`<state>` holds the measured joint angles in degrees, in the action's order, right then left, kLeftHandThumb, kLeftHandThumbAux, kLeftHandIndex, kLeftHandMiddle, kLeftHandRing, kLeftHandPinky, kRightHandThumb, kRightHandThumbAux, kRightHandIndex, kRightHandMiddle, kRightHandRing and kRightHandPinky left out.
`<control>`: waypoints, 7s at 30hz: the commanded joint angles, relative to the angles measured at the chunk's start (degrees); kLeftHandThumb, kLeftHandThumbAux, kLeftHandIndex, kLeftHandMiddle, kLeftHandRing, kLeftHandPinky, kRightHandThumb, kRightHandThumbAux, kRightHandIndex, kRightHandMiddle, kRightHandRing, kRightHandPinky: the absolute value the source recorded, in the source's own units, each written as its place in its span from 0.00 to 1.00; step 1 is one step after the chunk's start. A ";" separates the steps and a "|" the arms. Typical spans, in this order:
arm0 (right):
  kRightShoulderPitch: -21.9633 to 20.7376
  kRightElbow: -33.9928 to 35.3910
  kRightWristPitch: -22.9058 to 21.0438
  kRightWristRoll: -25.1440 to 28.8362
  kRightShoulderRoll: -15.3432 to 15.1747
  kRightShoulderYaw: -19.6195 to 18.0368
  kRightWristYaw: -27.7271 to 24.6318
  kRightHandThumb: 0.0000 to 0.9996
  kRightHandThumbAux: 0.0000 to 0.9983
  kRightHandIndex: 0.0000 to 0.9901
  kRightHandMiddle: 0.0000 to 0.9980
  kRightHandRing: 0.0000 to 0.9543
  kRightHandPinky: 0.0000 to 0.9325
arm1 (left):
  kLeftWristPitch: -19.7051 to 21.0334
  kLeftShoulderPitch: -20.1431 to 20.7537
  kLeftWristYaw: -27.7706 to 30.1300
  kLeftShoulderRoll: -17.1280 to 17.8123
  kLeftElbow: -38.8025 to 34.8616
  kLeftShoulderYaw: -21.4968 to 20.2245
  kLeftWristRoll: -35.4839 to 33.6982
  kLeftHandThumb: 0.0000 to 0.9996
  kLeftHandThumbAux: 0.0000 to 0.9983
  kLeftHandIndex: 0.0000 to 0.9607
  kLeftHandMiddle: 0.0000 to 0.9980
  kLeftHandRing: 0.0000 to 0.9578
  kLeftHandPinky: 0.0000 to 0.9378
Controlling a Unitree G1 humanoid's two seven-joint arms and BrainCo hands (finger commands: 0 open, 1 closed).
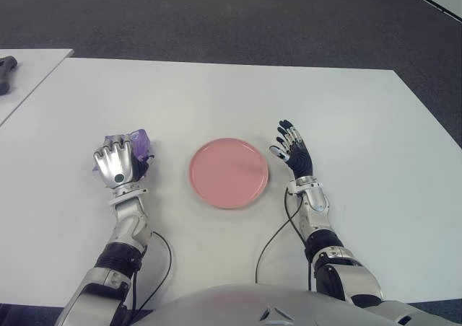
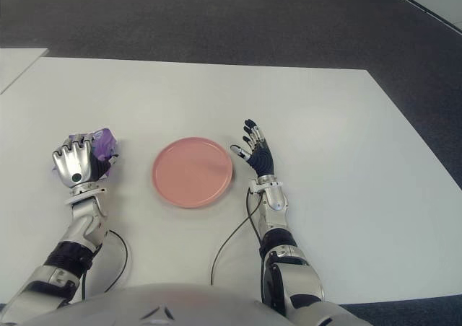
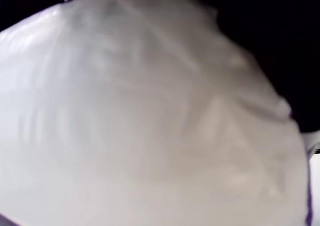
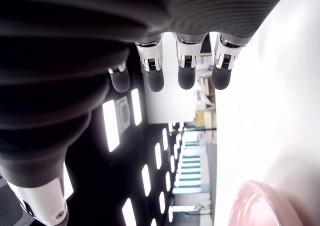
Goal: Put the tissue paper into the plate.
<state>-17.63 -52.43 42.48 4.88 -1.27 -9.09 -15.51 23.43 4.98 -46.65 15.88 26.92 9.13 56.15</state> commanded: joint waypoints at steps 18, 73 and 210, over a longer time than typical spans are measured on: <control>6.15 -5.25 -1.31 1.14 -0.16 -1.13 -0.03 0.08 0.71 0.04 0.02 0.00 0.05 | -2.26 -0.74 0.55 0.11 4.12 1.12 -5.78 1.00 0.63 0.76 0.46 0.53 0.82; 4.45 -7.68 -1.18 1.11 -0.58 -1.91 -0.36 0.08 0.71 0.04 0.02 0.00 0.05 | -3.21 9.11 9.63 5.88 -30.81 3.74 6.09 1.00 0.63 0.81 0.46 0.53 0.88; 5.59 -7.33 -0.38 0.57 0.20 -1.46 0.15 0.08 0.71 0.04 0.02 0.00 0.05 | -26.22 1.93 70.59 14.99 -35.23 18.40 -21.93 0.00 0.45 0.00 0.00 0.00 0.00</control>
<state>-19.40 -55.10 42.00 4.58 -2.28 -10.09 -15.65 -4.00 9.25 20.69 30.73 -9.04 27.25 34.99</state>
